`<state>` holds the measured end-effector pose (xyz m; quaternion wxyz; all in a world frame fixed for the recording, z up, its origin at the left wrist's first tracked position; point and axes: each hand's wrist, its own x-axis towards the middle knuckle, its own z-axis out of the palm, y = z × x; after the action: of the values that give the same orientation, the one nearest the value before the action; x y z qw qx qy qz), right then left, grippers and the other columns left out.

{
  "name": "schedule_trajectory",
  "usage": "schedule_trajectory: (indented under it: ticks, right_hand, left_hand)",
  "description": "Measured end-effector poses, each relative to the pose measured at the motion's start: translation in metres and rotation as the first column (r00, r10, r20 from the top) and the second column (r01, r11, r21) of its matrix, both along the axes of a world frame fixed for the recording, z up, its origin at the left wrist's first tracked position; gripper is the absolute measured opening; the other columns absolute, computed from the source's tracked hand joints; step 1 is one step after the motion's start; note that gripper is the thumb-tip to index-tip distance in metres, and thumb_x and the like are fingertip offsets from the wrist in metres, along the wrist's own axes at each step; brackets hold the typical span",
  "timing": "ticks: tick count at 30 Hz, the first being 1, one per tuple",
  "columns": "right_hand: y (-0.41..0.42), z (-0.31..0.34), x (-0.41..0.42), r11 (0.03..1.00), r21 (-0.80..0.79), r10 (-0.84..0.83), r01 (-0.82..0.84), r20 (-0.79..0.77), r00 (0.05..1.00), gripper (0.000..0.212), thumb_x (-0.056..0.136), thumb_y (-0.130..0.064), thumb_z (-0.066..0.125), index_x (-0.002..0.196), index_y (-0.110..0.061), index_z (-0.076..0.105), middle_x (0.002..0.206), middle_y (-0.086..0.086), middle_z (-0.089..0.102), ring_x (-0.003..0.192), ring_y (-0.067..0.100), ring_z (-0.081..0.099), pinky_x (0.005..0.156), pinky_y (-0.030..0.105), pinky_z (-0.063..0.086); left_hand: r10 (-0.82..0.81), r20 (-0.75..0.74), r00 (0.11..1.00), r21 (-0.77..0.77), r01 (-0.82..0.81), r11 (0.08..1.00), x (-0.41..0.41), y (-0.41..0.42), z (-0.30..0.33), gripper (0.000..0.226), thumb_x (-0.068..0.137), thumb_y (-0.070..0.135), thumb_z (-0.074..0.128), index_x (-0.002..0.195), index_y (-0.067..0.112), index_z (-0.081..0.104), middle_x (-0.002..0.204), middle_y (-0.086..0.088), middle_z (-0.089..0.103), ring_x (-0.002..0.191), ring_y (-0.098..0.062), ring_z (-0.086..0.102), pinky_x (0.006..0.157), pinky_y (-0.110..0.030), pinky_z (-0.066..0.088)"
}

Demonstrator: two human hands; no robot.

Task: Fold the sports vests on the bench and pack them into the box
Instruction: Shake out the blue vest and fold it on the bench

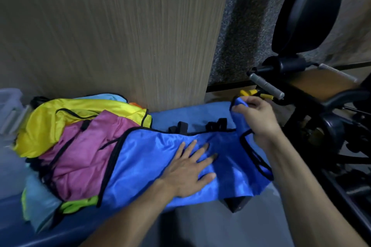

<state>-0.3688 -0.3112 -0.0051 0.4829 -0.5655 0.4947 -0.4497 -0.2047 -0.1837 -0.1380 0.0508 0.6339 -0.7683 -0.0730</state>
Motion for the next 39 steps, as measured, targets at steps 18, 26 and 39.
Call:
schedule_trajectory:
  ticks: [18,26,39]
  right_hand:
    - [0.12,-0.046,0.168,0.735,0.271,0.631,-0.622,0.066,0.773,0.037,0.095,-0.003,0.06,0.128,-0.017,0.05,0.086,0.001,0.069,0.07,0.017,0.07,0.071,0.033,0.057]
    - [0.093,-0.073,0.152,0.817,-0.11,0.494,-0.566,-0.373,0.785,0.022,0.096,-0.005,0.064,0.111,-0.019,0.07,0.094,-0.005,0.064,0.075,0.002,0.063,0.074,0.017,0.051]
    - [0.084,-0.078,0.171,0.668,-0.377,0.493,-0.642,-0.423,0.76,0.008,0.087,-0.017,0.079,0.087,-0.019,0.071,0.09,-0.004,0.066,0.09,0.009,0.061,0.083,0.02,0.047]
  left_hand:
    - [0.526,-0.85,-0.027,0.46,-0.525,0.716,0.123,0.066,0.073,0.033,0.107,0.034,0.045,0.11,0.016,0.072,0.101,-0.008,0.077,0.089,-0.025,0.074,0.075,-0.037,0.059]
    - [0.526,-0.842,0.118,0.385,-0.551,0.74,0.132,0.063,0.05,0.034,0.093,0.001,0.068,0.126,0.007,0.066,0.113,-0.009,0.074,0.105,-0.023,0.072,0.098,-0.042,0.057]
    - [0.521,-0.851,0.064,0.411,-0.536,0.737,0.141,0.065,0.049,0.029,0.105,0.025,0.052,0.095,0.008,0.074,0.098,-0.021,0.073,0.093,-0.045,0.068,0.084,-0.056,0.053]
